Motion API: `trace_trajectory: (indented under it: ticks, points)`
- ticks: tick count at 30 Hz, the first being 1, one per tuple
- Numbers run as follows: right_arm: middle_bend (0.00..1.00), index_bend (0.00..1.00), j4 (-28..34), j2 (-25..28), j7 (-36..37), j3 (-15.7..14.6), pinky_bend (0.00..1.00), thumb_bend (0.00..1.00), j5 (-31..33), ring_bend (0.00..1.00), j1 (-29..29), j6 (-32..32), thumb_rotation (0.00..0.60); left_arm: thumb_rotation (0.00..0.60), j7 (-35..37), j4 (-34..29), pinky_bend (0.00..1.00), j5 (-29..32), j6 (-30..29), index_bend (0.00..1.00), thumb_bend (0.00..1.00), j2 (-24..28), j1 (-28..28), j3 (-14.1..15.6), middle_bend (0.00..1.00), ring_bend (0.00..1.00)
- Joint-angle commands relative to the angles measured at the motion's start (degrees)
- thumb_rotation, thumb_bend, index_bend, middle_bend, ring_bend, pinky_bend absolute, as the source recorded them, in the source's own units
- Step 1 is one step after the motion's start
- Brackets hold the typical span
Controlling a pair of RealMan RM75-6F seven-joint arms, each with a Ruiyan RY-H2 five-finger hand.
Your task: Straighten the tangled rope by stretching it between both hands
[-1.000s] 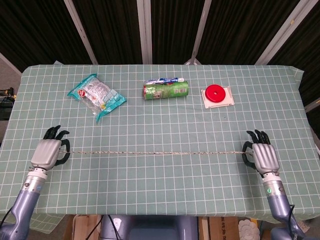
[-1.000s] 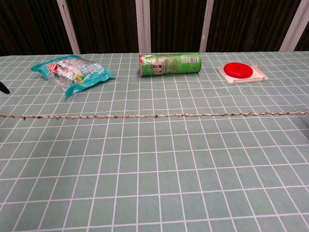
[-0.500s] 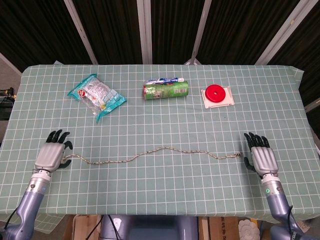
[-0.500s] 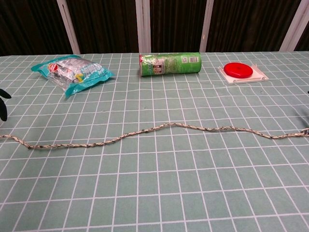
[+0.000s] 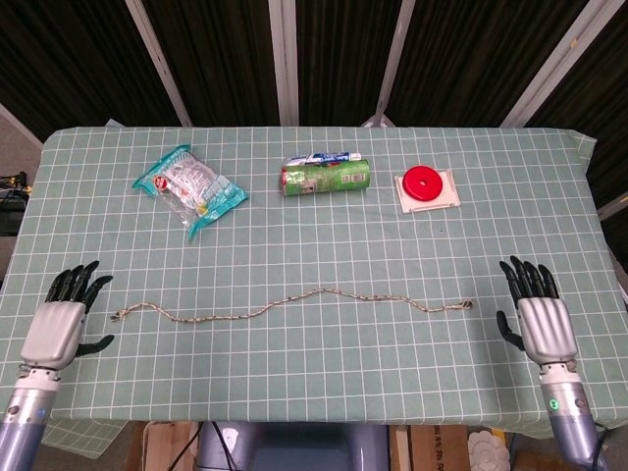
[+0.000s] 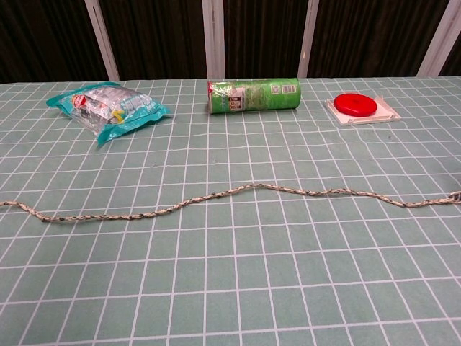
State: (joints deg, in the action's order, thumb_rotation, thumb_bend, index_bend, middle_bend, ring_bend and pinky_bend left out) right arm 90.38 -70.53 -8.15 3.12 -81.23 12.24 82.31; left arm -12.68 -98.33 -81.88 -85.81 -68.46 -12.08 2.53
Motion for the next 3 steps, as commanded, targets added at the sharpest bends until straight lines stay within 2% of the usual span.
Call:
trace_trajectory:
  ticks: [1, 3]
  points:
    - [0.00, 0.00, 0.77, 3.28, 3.04, -2.85, 0.00, 0.48, -5.29, 0.00, -4.03, 5.56, 0.600, 0.600, 4.23, 0.99, 0.00, -6.09, -6.04, 0.10, 0.14, 3.43, 4.33, 2.82, 0.00, 0.00]
    - [0.00, 0.00, 0.91, 4.13, 4.14, -3.74, 0.00, 0.48, -6.50, 0.00, -5.40, 7.19, 0.600, 0.600, 4.76, 2.28, 0.00, -7.40, -7.73, 0.10, 0.14, 4.20, 5.62, 3.46, 0.00, 0.00]
